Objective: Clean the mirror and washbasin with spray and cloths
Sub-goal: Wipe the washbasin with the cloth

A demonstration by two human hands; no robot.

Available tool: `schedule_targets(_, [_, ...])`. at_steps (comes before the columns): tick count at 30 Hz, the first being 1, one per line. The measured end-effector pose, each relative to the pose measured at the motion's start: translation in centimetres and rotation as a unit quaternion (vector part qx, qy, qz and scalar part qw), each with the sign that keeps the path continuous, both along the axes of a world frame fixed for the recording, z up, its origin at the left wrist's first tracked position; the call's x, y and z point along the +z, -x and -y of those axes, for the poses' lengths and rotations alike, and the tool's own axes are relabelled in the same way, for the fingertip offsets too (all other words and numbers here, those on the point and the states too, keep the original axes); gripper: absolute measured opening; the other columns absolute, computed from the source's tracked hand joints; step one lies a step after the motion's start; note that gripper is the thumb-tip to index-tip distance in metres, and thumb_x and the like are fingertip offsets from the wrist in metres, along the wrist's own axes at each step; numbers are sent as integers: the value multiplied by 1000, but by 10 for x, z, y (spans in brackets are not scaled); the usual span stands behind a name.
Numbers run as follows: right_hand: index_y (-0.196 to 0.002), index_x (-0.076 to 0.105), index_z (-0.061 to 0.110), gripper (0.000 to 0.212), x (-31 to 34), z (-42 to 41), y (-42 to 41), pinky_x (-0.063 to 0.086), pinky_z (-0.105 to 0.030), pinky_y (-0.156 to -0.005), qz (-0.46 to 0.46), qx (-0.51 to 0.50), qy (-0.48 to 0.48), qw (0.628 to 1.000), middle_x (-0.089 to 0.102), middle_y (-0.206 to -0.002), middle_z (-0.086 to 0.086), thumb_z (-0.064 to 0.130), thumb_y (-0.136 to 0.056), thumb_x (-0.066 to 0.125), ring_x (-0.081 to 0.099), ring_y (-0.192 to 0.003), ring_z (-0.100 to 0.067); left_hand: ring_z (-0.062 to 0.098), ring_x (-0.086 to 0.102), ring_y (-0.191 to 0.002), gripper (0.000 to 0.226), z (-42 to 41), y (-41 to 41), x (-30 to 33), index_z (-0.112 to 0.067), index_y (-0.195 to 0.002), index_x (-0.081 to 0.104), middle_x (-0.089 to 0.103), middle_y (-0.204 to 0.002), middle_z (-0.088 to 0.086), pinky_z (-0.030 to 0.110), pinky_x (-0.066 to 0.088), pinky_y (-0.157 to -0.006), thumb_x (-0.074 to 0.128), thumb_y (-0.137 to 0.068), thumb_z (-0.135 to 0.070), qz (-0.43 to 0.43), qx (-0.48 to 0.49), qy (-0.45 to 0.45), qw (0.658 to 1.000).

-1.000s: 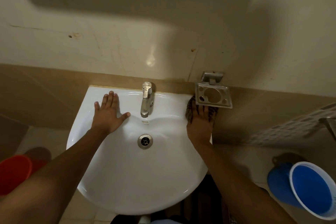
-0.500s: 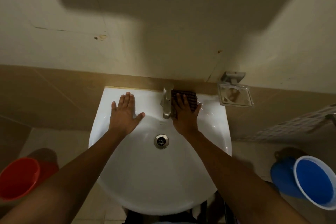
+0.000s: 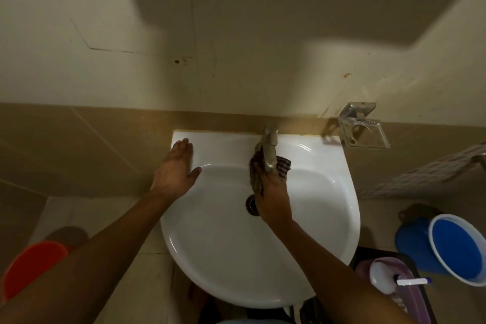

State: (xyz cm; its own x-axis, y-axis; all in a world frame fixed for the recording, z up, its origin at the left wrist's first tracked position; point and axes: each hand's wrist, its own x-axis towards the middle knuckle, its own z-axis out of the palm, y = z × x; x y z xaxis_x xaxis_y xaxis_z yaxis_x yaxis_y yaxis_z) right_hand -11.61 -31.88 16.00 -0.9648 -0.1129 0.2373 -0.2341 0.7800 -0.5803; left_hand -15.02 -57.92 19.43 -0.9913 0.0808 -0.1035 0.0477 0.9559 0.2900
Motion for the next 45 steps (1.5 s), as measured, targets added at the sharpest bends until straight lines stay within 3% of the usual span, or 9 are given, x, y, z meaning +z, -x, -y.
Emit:
schedule_targets(2, [-145, 47, 13, 52, -5, 14, 0, 18, -51, -120, 7, 38, -65, 997, 42, -153, -6, 20, -95, 37, 32, -145, -27, 25, 12, -150, 75, 2, 0, -2, -4, -152, 19, 13, -162, 10, 36, 16, -122, 50, -96, -42, 8, -2, -6, 1000])
schedule_targets(9, [-150, 38, 15, 58, 5, 72, 41, 19, -60, -117, 59, 78, -199, 975, 38, -155, -9, 33, -95, 33, 32, -145, -30, 21, 3, -151, 76, 10, -3, -7, -5, -153, 11, 4, -163, 9, 30, 6, -120, 46, -98, -42, 12, -26, -15, 999])
schedule_targets(14, [-157, 6, 10, 71, 3, 75, 50, -3, -53, -122, 102, -8, -278, 955, 9, -165, -12, 50, -102, 24, 5, -153, -28, 21, 2, -151, 75, 11, -4, -9, -6, -153, 9, 2, -163, 9, 30, 5, -120, 42, -99, -44, 8, -36, -14, 999])
schedule_targets(19, [-157, 14, 11, 69, 8, 80, 32, -16, -38, -113, 97, -70, -216, 969, 16, -164, -9, 49, -102, 31, 11, -152, -24, 19, 1, -151, 76, 17, -3, -9, -7, -154, 8, 2, -163, 7, 29, 5, -118, 43, -98, -45, 11, -39, -29, 999])
schedule_targets(23, [-158, 10, 18, 85, 13, 93, 30, -19, -44, -115, 144, -70, -166, 973, 8, -166, -4, 72, -92, 13, -1, -153, -21, 19, 4, -151, 66, 22, -2, -9, -6, -153, 13, 7, -163, 7, 28, 6, -118, 43, -100, -32, 16, -31, -86, 996])
schedule_targets(26, [-158, 8, 19, 83, 13, 120, 43, -11, -53, -120, 142, -37, -168, 975, 7, -166, -6, 70, -92, 4, -1, -153, -23, 23, 10, -150, 58, 32, -3, -8, -5, -152, 18, 13, -162, 10, 27, 4, -118, 42, -101, -19, 5, -7, -115, 993])
schedule_targets(31, [-156, 22, 20, 61, -2, 148, 30, 8, -58, -120, 56, 44, -184, 980, 22, -163, -7, 44, -100, 25, 12, -152, -27, 22, 14, -149, 58, 50, -9, -17, -4, -152, 19, 16, -161, 12, 24, 6, -117, 42, -100, -15, 4, 17, -161, 987])
schedule_targets(37, [-157, 17, 23, 62, -13, 144, 4, 5, -56, -121, 32, 143, -173, 974, 13, -165, -4, 47, -101, 29, 0, -153, -21, 22, 21, -147, 52, 58, -16, -20, -5, -151, 25, 23, -159, 12, 22, 9, -115, 37, -101, -13, 8, 22, -176, 984])
schedule_targets(45, [-156, 20, 25, 66, 5, 177, 61, 1, -61, -118, 92, 62, -221, 969, 18, -164, -4, 55, -97, 15, 9, -152, -26, 25, 32, -143, 50, 63, -26, -15, -7, -149, 33, 35, -154, 13, 39, 25, -119, 39, -101, -20, 11, 20, -188, 982])
